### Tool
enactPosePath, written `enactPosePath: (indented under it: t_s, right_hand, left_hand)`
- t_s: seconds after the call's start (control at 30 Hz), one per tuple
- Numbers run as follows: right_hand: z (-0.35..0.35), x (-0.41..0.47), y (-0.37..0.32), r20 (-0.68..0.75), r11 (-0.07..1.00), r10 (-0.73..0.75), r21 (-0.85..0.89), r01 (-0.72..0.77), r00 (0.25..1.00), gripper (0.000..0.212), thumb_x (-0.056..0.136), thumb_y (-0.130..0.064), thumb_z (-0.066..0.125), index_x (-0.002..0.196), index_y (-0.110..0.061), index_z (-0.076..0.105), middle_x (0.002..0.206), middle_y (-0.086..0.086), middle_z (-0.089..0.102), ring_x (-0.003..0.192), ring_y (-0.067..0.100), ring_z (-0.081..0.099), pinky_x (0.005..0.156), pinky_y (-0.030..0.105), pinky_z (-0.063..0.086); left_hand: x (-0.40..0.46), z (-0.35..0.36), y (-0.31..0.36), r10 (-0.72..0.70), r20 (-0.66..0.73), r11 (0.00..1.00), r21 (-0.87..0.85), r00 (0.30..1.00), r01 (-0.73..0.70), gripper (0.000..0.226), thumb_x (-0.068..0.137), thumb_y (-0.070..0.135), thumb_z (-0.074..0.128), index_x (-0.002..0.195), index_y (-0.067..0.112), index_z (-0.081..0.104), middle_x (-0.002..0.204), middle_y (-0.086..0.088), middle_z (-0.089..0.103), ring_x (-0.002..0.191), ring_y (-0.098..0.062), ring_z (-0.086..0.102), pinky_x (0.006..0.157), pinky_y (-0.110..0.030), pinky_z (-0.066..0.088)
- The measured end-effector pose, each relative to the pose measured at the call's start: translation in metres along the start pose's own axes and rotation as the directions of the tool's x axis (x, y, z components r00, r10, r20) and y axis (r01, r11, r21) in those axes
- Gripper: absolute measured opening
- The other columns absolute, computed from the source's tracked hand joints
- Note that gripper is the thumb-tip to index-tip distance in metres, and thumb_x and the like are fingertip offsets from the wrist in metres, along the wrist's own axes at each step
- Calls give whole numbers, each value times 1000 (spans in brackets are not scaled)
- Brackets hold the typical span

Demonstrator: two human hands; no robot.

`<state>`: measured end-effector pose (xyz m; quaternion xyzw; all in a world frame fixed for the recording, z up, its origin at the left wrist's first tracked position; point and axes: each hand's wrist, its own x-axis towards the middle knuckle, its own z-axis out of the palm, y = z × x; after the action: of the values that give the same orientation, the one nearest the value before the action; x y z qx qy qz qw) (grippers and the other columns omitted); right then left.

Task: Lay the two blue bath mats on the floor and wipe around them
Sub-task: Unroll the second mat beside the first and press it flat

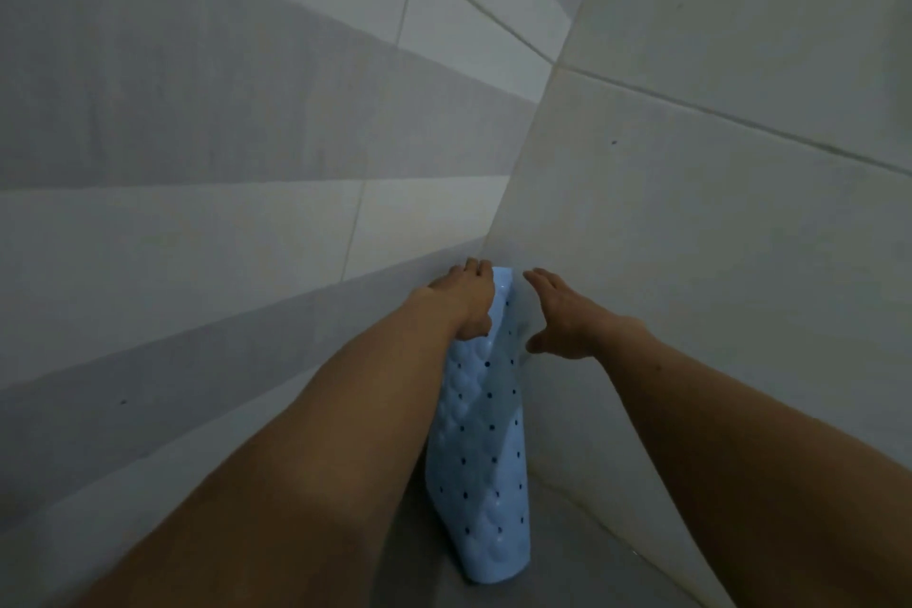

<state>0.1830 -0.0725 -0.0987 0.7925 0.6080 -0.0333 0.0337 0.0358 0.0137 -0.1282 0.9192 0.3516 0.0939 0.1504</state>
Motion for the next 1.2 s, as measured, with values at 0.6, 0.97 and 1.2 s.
enactPosePath:
  t_s: [0.6,0.97,1.2]
  right_hand:
    - [-38,-13,8,-224,987,-62,-160,26,973,77,60,-42,90,121,-24,45,125,3,53,111,26,43,88,41,41]
    - [-63,-132,21,-173,998,-70,-16,68,982,61,63,-38,89,104,-27,46,116,0,61,100,25,57,85,44,51]
    - [-70,-217,43,-160,988,-136,-90,122,978,37,81,-43,76,109,-21,67,100,0,55,88,19,54,76,32,44]
  left_hand:
    - [-1,-11,18,83,-318,903,-376,944,-206,35,66,15,69,99,20,58,102,-1,58,86,-20,58,66,-29,45]
    - [-73,-40,77,270,-305,910,-229,913,-346,24,68,12,81,80,19,62,98,2,64,83,-20,60,79,-38,53]
    - [-125,-49,140,361,-331,900,-122,872,-419,18,74,10,75,77,22,61,82,3,66,74,-17,62,75,-39,54]
